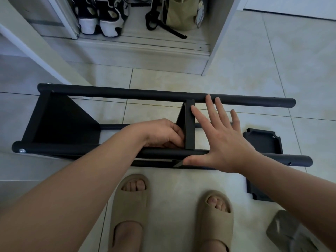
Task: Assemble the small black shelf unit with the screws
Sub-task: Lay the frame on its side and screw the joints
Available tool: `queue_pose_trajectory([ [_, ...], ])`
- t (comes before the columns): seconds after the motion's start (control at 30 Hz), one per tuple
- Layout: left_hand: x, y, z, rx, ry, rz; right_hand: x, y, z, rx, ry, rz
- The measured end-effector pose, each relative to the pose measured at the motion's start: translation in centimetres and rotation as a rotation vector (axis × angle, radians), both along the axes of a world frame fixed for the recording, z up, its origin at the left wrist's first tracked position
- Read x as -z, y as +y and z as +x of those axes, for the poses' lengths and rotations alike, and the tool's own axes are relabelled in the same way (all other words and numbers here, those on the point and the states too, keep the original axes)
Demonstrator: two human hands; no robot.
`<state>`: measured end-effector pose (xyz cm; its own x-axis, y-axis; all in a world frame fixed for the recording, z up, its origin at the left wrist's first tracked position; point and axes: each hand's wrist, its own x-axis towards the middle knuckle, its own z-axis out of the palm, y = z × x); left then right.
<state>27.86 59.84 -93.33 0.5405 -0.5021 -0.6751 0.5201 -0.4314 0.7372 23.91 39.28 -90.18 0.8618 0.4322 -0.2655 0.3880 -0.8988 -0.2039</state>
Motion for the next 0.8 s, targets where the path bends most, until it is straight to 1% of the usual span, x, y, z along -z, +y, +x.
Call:
queue_pose_trajectory([
  [0.17,0.05,0.0,0.12,-0.008,0.009,0.008,-0.07,-0.03,-0.01,0.011,0.001,0.015],
  [0.4,0.06,0.0,0.0,-0.078,0.091,-0.042,-0.13,0.01,-0.06,0.016,0.005,0.03],
  [0.8,0.13,0.0,0.14,-0.014,0.078,-0.026,-0.03,-0.01,0.01,0.013,-0.008,0.044],
])
